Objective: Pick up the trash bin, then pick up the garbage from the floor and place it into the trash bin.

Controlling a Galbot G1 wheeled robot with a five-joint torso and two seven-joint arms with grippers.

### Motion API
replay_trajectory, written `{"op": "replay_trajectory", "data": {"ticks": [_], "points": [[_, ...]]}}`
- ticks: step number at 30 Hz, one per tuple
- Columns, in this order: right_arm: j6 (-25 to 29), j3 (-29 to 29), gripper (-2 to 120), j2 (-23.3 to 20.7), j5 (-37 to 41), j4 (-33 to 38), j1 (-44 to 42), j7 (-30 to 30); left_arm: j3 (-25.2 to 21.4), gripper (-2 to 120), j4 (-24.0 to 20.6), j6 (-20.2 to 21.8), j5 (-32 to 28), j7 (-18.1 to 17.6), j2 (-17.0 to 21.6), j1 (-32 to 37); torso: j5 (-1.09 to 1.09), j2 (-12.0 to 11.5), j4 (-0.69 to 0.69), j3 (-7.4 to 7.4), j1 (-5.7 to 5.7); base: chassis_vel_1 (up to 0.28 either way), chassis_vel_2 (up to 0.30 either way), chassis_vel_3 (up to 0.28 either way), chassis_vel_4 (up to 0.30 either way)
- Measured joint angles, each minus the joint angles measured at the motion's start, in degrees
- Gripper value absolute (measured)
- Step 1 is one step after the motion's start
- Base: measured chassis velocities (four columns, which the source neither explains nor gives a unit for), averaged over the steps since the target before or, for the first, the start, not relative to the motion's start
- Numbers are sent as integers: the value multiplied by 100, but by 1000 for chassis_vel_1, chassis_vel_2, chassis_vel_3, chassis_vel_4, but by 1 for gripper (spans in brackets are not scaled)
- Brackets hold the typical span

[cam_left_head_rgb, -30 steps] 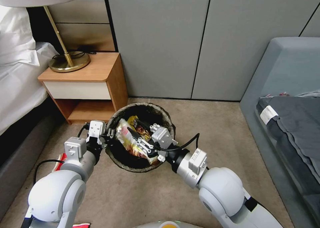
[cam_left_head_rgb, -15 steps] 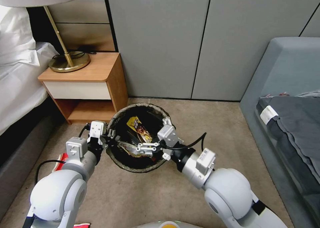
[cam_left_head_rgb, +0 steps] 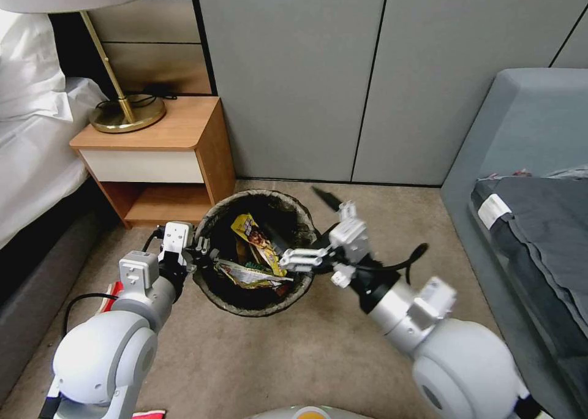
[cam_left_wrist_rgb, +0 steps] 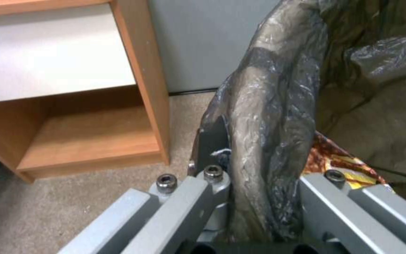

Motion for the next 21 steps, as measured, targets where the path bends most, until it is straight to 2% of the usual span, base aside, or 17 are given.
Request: {"op": "replay_trajectory", "data": {"ticks": [1,3,4,5,7,8,13,21], "points": [[0,0,100,0,0,0,0,0,0,1,0,0,0,0,0,0,0,0,0,0,0,0,0,0,0],[651,273,100,133,7,-118,-216,110,-60,1,-15,-6,2,32,15,23,0,0,0,0,0,0,0,0,0],[651,273,100,133,7,-118,-216,110,-60,1,-15,-6,2,32,15,23,0,0,0,0,0,0,0,0,0],[1109,496,100,234,6,-246,-378,272,-107,1,-50,-12,3,52,37,44,0,0,0,0,0,0,0,0,0],[1243,596,100,277,3,-295,-440,371,-123,1,-61,-14,3,55,40,49,0,0,0,0,0,0,0,0,0],[1580,939,100,401,-86,-439,-594,742,-147,1,-91,-18,-1,58,39,57,0,0,0,0,0,0,0,0,0],[1984,1505,100,546,-280,-686,-938,1140,-165,1,-124,-49,1,59,18,85,0,0,0,0,0,0,0,0,0],[2436,1855,100,629,-305,-990,-1488,1203,-327,1,-301,-52,54,59,-94,275,1,0,1,0,0,0,0,0,0]]}}
